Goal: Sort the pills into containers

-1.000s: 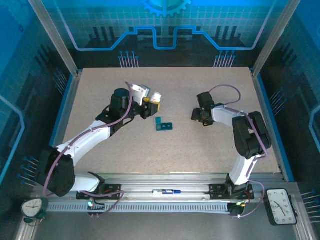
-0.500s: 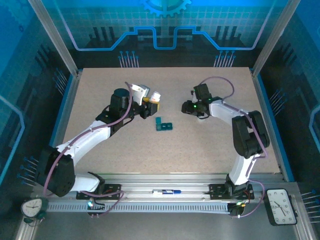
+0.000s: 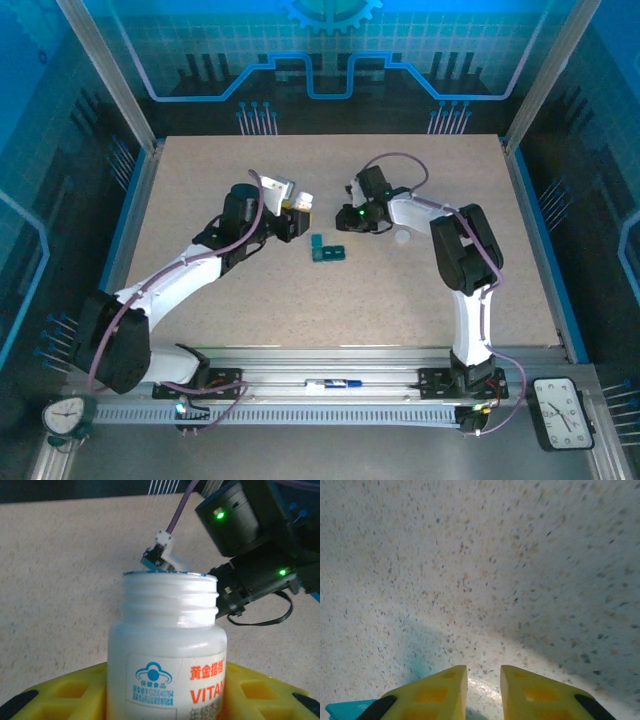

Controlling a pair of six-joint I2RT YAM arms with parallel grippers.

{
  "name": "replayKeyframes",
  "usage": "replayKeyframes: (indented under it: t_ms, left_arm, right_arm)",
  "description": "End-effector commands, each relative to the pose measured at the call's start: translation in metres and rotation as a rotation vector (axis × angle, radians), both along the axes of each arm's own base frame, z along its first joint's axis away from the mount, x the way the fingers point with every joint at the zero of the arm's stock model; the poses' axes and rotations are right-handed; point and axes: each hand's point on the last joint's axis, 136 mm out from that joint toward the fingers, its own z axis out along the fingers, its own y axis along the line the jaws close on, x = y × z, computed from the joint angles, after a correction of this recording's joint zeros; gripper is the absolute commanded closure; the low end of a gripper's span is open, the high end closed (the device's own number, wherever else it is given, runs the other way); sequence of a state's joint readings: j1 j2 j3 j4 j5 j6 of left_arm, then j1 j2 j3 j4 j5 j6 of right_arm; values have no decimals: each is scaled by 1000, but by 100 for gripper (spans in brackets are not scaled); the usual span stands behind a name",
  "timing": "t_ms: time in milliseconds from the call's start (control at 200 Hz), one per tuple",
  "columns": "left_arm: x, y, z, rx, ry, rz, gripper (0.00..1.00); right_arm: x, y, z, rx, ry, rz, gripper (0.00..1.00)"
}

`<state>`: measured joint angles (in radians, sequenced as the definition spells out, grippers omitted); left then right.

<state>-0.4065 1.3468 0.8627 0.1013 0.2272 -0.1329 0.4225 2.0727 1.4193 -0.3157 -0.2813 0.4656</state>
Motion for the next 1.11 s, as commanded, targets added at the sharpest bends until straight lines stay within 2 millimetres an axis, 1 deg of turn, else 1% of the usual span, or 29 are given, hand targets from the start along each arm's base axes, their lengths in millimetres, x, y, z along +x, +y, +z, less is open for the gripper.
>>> replayKeyframes:
  t_ms: [0, 275, 600, 836, 986, 1101]
  left_arm:
    - [-4, 14, 1, 14, 11, 58, 87]
    - [-8, 17, -6, 23, 34, 69, 86]
    - [-8, 15, -14, 31, 55, 54, 87]
    - [-11, 11, -16, 28, 67, 26, 87]
    - [-12, 9, -16, 33, 72, 9, 87]
    - [-15, 5, -15, 33, 80, -23, 87]
  right_arm:
    - [-15, 10, -9, 11, 39, 46, 76]
    - [-37, 8, -14, 29, 62, 55, 76]
    - [-59, 9, -6, 48, 60, 74, 77]
    - [-77, 12, -6, 56, 70, 98, 76]
    - [-78, 5, 2, 55, 45, 81, 73]
    - [-77, -1, 15, 53, 7, 67, 66]
